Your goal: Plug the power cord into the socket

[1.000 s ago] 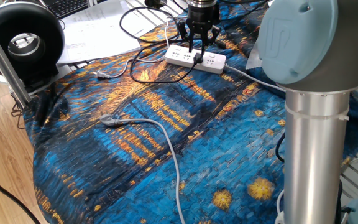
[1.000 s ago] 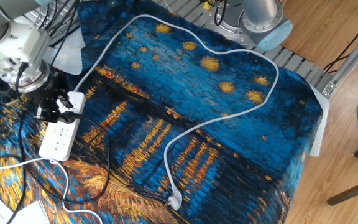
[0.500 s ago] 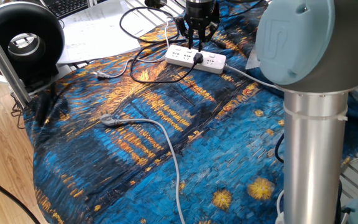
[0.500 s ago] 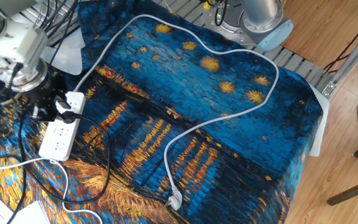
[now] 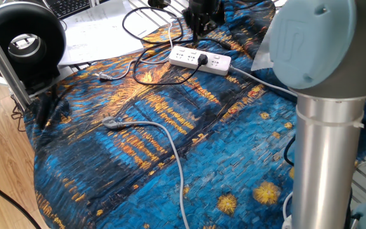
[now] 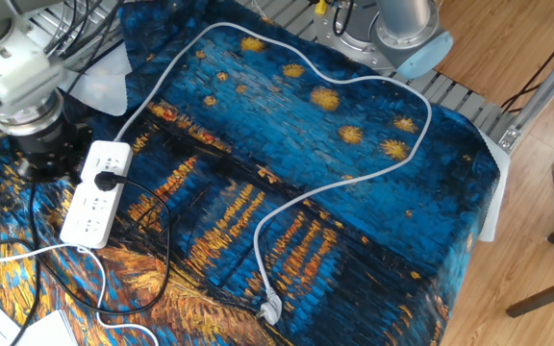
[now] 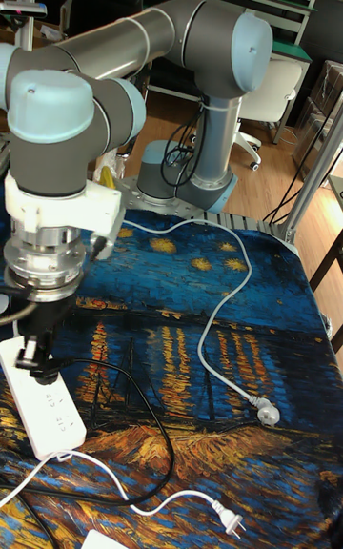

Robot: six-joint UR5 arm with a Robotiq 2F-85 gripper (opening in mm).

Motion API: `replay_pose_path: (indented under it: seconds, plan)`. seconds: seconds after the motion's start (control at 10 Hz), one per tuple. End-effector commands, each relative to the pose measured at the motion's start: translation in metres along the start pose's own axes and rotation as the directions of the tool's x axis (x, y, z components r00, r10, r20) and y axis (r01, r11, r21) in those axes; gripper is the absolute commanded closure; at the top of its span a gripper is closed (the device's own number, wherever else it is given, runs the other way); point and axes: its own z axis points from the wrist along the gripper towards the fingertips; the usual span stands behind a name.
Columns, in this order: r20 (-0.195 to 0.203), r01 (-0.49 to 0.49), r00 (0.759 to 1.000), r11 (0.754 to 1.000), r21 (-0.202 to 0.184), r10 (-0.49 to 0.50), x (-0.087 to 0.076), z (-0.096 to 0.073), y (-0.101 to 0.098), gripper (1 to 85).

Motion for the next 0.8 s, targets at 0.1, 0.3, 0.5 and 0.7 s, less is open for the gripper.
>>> replay_pose_path:
  seconds: [0.1, 0.3, 0.5, 0.7]
  plan:
    - [0.040, -0.200, 0.978, 0.975, -0.093, 0.204, -0.005, -0.004, 0.034, 48.7]
    - [-0.027, -0.255, 0.967, 0.961, -0.103, 0.254, 0.012, -0.010, 0.048, 48.7]
    - [-0.054, -0.360, 0.933, 0.924, -0.127, 0.356, 0.013, -0.018, 0.061, 48.7]
    - [-0.030, -0.517, 0.856, 0.852, -0.081, 0.516, 0.007, -0.020, 0.050, 49.0]
